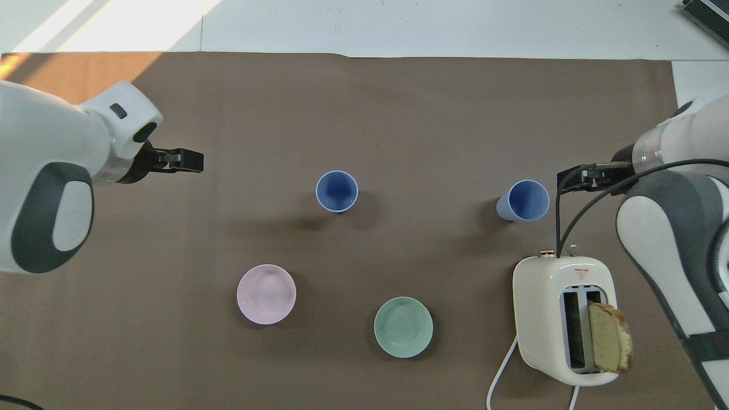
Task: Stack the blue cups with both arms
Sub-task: 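Release the cup and withdraw the left gripper while the right gripper reaches the cup, then grasp the other blue cup with the right gripper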
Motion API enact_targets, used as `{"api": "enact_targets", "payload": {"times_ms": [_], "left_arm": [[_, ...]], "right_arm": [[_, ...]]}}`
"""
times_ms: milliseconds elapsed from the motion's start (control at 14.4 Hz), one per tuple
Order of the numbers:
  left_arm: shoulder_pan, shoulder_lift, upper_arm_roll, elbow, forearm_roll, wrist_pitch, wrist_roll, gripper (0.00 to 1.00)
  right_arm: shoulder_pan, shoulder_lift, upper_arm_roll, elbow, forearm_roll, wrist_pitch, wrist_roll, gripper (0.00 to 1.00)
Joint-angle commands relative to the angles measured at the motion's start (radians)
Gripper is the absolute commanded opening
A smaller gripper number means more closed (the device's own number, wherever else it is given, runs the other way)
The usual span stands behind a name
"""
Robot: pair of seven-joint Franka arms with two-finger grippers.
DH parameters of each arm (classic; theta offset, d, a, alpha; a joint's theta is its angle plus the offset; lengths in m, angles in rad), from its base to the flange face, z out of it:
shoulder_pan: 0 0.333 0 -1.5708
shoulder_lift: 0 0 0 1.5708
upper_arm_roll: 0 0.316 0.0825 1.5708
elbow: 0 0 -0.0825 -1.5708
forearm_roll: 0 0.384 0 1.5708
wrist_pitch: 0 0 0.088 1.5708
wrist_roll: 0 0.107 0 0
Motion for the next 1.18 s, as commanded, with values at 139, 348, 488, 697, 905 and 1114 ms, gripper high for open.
{"api": "enact_targets", "payload": {"times_ms": [139,348,488,697,905,1114], "left_arm": [[0.148,-0.016,-0.013,0.122,0.031,-0.135,0.119,1.00],[0.202,-0.022,-0.012,0.215,0.050,-0.247,0.214,1.00],[0.219,-0.028,-0.010,0.265,0.053,-0.348,0.218,1.00],[0.220,-0.022,-0.012,0.295,0.052,-0.419,0.221,1.00],[0.217,-0.013,-0.015,0.311,0.050,-0.433,0.221,1.00],[0.210,-0.018,-0.015,0.315,0.052,-0.437,0.219,1.00]], "right_arm": [[-0.008,0.031,0.000,-0.088,-0.010,0.147,0.015,1.00],[-0.015,0.092,0.000,-0.096,-0.010,0.189,0.016,1.00],[-0.015,0.108,0.002,-0.119,-0.010,0.204,0.012,1.00],[-0.008,0.108,0.002,-0.148,-0.010,0.244,0.007,1.00],[-0.004,0.108,0.002,-0.148,-0.010,0.244,0.004,0.29],[-0.001,0.108,0.003,-0.146,-0.010,0.244,-0.005,0.00]]}}
